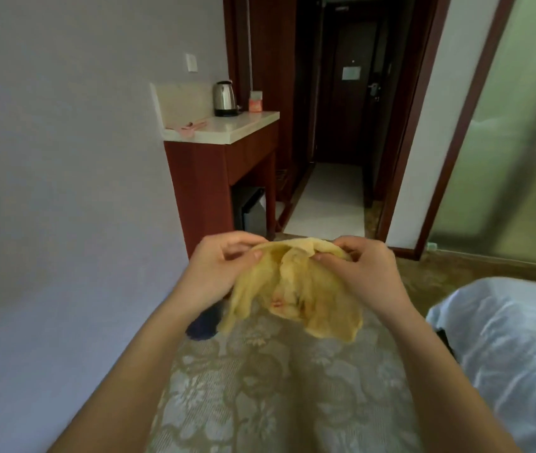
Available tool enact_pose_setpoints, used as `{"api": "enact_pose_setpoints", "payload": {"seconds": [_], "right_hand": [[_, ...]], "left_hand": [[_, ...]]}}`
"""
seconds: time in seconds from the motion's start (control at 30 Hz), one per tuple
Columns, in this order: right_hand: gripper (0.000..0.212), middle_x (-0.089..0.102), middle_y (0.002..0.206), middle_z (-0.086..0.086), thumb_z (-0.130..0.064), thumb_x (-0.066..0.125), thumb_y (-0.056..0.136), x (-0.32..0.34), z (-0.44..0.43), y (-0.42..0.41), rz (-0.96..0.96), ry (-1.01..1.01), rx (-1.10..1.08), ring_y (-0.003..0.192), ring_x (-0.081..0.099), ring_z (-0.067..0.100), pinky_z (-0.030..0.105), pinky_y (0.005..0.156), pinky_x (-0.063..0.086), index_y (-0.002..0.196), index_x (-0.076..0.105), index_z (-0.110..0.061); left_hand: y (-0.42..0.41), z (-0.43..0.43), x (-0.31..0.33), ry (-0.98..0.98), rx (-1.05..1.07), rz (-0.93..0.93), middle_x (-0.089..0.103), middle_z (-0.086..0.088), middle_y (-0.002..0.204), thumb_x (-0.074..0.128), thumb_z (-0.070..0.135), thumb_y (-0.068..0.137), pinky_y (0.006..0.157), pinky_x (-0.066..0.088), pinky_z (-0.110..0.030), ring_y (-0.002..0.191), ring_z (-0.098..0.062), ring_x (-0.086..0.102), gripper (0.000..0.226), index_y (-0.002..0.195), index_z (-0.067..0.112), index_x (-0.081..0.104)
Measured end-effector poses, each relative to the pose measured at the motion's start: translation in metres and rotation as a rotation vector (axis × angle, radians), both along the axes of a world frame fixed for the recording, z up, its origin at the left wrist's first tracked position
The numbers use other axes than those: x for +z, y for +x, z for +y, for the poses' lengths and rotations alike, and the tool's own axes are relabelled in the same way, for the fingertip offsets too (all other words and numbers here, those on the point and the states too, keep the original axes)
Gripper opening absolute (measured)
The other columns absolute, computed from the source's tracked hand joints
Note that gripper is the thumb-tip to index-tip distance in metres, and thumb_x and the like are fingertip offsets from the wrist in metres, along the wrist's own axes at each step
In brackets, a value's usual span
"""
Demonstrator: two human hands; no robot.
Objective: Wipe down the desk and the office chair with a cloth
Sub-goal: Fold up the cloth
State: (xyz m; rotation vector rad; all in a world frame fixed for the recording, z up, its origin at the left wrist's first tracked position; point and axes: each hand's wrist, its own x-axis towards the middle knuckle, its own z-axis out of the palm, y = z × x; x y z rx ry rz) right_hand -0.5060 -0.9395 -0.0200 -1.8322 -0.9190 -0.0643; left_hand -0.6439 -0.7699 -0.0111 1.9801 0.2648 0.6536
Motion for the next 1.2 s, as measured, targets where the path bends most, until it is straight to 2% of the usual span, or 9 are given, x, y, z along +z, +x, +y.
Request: {"api": "enact_pose_setpoints", "payload": {"seconds": [0.13, 0.27, 0.37, 0.53, 0.67, 0.87, 1.03, 1.13, 1.2], "right_hand": [[0.007, 0.064, 0.073, -0.013, -0.026, 0.067, 0.085, 0.016, 0.026, 0.101, 0.082, 0.070, 0.058, 0.074, 0.057, -0.002, 0.019, 0.064, 0.046, 0.077, 0.068, -0.026], [0.009, 0.063, 0.074, -0.014, -0.022, 0.065, 0.086, 0.023, 0.061, 0.183, 0.071, 0.079, 0.070, 0.074, 0.056, -0.004, 0.010, 0.059, 0.043, 0.078, 0.066, -0.027], [0.009, 0.062, 0.072, -0.012, -0.019, 0.065, 0.084, 0.013, 0.085, 0.227, 0.058, 0.070, 0.089, 0.073, 0.057, -0.003, 0.009, 0.059, 0.044, 0.078, 0.066, -0.025], [0.011, 0.063, 0.070, -0.013, -0.026, 0.073, 0.077, -0.006, 0.135, 0.298, 0.053, 0.048, 0.051, 0.070, 0.058, 0.000, 0.016, 0.059, 0.049, 0.075, 0.065, -0.032], [0.016, 0.064, 0.072, -0.014, -0.021, 0.078, 0.073, -0.019, 0.193, 0.366, 0.017, 0.095, -0.032, 0.073, 0.059, -0.001, 0.015, 0.062, 0.049, 0.079, 0.066, -0.029], [0.028, 0.059, 0.074, -0.019, -0.017, 0.079, 0.072, 0.009, 0.300, 0.465, -0.137, 0.099, -0.042, 0.077, 0.057, -0.005, 0.005, 0.062, 0.042, 0.079, 0.058, -0.034], [0.029, 0.055, 0.078, -0.015, -0.018, 0.080, 0.071, 0.028, 0.353, 0.539, -0.298, -0.022, -0.010, 0.073, 0.054, 0.003, 0.013, 0.069, 0.044, 0.083, 0.057, -0.029], [0.022, 0.055, 0.070, -0.015, -0.015, 0.075, 0.078, 0.036, 0.398, 0.594, -0.287, -0.058, 0.075, 0.064, 0.052, 0.004, 0.011, 0.060, 0.041, 0.079, 0.057, -0.026], [0.017, 0.056, 0.070, -0.010, -0.014, 0.069, 0.083, 0.041, 0.432, 0.627, -0.263, -0.040, 0.164, 0.065, 0.051, 0.007, 0.013, 0.057, 0.038, 0.081, 0.055, -0.023]], "left_hand": [[0.096, 0.046, 0.007, 0.107, 0.242, 0.067, 0.070, 0.015, 0.080, 0.068, 0.016, 0.086, 0.068, 0.043, -0.005, 0.077, 0.004, 0.063, 0.018, 0.081, 0.033, 0.068], [0.183, 0.051, -0.019, -0.084, 0.088, 0.215, 0.072, 0.010, 0.090, 0.058, 0.029, 0.092, 0.064, 0.045, -0.006, 0.076, 0.003, 0.066, 0.013, 0.087, 0.031, 0.070], [0.240, 0.045, -0.036, -0.182, 0.014, 0.153, 0.067, 0.019, 0.104, 0.057, 0.033, 0.092, 0.075, 0.046, -0.006, 0.093, 0.010, 0.061, 0.019, 0.110, 0.034, 0.064], [0.331, 0.072, -0.039, -0.315, 0.092, -0.027, 0.070, 0.012, 0.096, 0.063, 0.027, 0.089, 0.073, 0.049, -0.009, 0.089, 0.005, 0.064, 0.018, 0.107, 0.026, 0.066], [0.409, 0.140, -0.039, -0.237, 0.135, -0.060, 0.068, 0.004, 0.097, 0.067, 0.026, 0.087, 0.072, 0.051, -0.014, 0.088, -0.002, 0.065, 0.027, 0.112, 0.021, 0.063], [0.515, 0.252, -0.013, -0.188, 0.043, -0.002, 0.067, 0.017, 0.082, 0.059, 0.019, 0.093, 0.061, 0.042, -0.002, 0.076, 0.011, 0.060, 0.017, 0.085, 0.032, 0.067], [0.573, 0.329, 0.001, 0.181, 0.259, -0.047, 0.060, 0.010, 0.106, 0.066, 0.025, 0.087, 0.082, 0.039, -0.010, 0.097, 0.002, 0.054, 0.006, 0.086, 0.021, 0.070], [0.610, 0.376, 0.009, 0.114, 0.187, -0.053, 0.061, 0.016, 0.107, 0.063, 0.021, 0.090, 0.092, 0.041, -0.020, 0.105, 0.000, 0.056, 0.010, 0.080, 0.024, 0.065], [0.634, 0.402, 0.016, 0.017, 0.076, -0.065, 0.067, 0.020, 0.088, 0.055, 0.018, 0.094, 0.081, 0.045, -0.013, 0.089, 0.004, 0.061, 0.014, 0.081, 0.020, 0.059]]}}
